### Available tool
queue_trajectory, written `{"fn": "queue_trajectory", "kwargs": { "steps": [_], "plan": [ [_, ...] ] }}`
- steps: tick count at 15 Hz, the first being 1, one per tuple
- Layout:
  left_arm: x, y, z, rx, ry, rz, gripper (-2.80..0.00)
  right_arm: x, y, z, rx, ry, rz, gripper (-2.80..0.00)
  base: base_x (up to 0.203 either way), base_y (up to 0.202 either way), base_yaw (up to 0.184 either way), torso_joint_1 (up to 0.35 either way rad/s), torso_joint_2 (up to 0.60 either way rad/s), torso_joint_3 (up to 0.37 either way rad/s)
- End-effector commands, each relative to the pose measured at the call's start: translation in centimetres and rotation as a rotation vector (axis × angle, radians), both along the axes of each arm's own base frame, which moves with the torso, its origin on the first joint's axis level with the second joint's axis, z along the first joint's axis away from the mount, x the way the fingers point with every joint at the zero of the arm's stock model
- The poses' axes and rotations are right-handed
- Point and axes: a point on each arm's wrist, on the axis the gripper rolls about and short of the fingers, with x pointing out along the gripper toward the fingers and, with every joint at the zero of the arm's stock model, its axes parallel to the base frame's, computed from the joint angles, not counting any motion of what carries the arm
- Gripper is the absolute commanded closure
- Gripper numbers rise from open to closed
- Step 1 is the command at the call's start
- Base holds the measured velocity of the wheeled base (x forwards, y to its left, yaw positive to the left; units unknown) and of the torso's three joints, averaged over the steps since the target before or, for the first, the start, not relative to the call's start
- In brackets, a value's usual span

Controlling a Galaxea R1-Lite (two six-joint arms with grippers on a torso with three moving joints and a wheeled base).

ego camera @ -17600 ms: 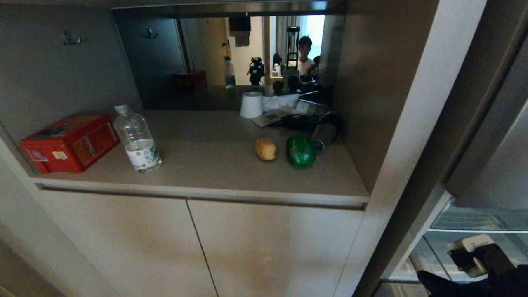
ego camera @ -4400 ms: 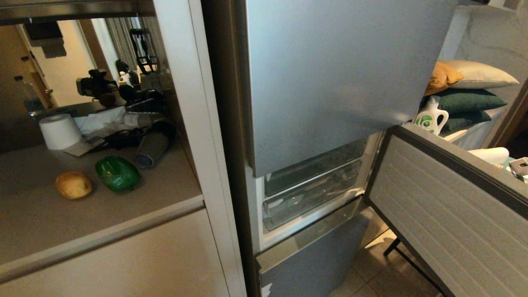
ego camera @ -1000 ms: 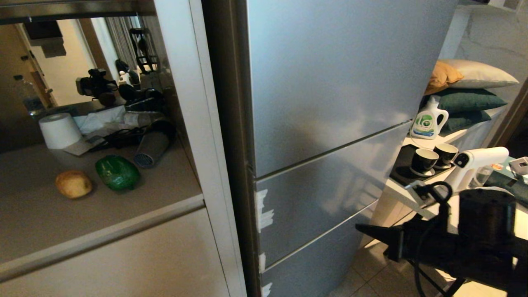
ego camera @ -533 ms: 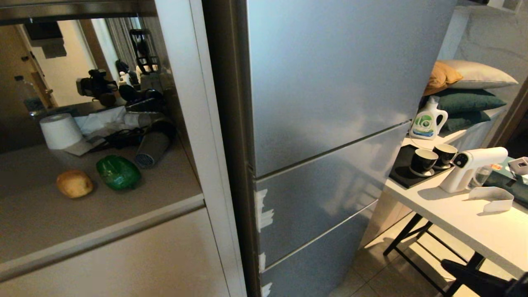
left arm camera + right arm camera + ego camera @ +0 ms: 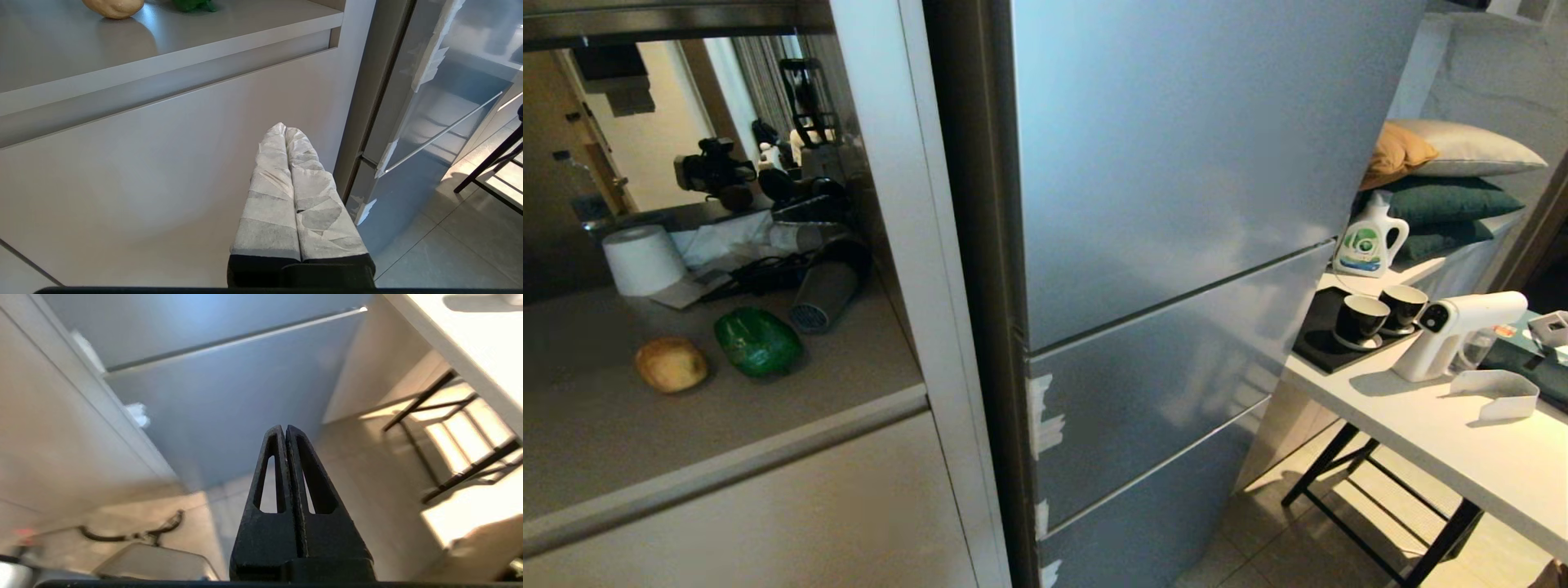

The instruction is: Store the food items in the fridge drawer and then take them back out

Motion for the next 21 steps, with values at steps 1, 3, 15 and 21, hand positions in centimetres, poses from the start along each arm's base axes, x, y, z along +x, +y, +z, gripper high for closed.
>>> {"fn": "queue_trajectory", "kwargs": {
  "steps": [1, 3, 15, 21],
  "plan": [
    [0.1, 0.0, -0.3, 0.001, 0.011, 0.000, 0.00, -0.4, 0.0, -0.2, -0.027, -0.029, -0.052, 0.00, 0.000, 0.000, 0.000, 0.000, 0.00, 0.000],
    [0.1, 0.0, -0.3, 0.000, 0.009, 0.000, 0.00, -1.1, 0.0, -0.3, -0.040, -0.111, -0.076, 0.00, 0.000, 0.000, 0.000, 0.000, 0.00, 0.000],
    [0.1, 0.0, -0.3, 0.001, 0.009, -0.001, 0.00, -2.5, 0.0, -0.7, 0.021, -0.288, -0.119, 0.00, 0.000, 0.000, 0.000, 0.000, 0.00, 0.000],
    [0.1, 0.0, -0.3, 0.001, 0.011, -0.001, 0.00, -2.5, 0.0, -0.6, 0.024, -0.290, -0.121, 0.00, 0.002, -0.001, 0.041, 0.001, 0.00, 0.001]
  ]
}}
